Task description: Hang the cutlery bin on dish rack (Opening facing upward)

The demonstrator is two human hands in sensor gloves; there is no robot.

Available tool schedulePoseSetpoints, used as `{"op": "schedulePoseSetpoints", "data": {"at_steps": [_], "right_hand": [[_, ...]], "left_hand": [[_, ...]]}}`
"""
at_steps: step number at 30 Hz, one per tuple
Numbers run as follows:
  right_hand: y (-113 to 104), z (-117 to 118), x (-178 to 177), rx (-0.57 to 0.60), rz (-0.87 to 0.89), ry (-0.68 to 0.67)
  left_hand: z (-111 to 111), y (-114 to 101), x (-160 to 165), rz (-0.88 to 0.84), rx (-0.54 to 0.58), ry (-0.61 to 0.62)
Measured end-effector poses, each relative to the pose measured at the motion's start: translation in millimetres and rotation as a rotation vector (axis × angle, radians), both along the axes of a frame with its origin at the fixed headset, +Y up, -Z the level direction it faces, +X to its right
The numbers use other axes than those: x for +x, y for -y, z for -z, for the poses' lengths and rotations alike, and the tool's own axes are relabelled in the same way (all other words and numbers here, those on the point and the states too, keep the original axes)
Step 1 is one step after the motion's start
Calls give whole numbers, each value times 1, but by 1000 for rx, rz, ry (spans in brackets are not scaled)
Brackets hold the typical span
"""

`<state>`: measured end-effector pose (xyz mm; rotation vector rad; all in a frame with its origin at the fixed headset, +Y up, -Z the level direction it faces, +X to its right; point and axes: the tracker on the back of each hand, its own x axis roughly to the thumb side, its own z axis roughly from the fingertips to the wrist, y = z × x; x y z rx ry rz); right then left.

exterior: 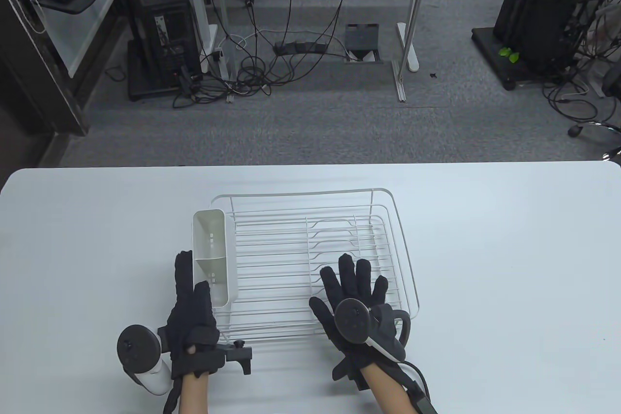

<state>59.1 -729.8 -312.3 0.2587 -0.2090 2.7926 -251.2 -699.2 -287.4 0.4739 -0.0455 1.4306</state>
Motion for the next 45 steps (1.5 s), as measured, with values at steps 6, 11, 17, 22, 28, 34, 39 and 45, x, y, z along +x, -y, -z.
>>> {"op": "schedulePoseSetpoints", "data": {"at_steps": [6, 11, 17, 22, 28, 34, 39, 45], "right_hand": [[0, 1, 1, -7, 9, -1], [1, 1, 1, -9, 30, 3], [-1, 3, 5, -27, 88, 1], [-6, 6, 15, -66, 243, 0], [-15, 8, 30, -81, 515, -18], [-39, -1, 36, 14, 761, -63], [-60, -12, 30, 41, 856, -157], [-73, -23, 11, 58, 829, -258]], "left_hand": [[0, -3, 18, 42, 6, 42], [1, -1, 31, 51, -10, 85], [2, 3, 47, 32, -28, 143], [2, 5, 54, 52, -35, 158], [1, 5, 62, 83, -34, 175], [-2, 3, 70, 117, -17, 177], [-4, 1, 75, 157, -4, 172], [-6, 2, 79, 160, -3, 164]]}}
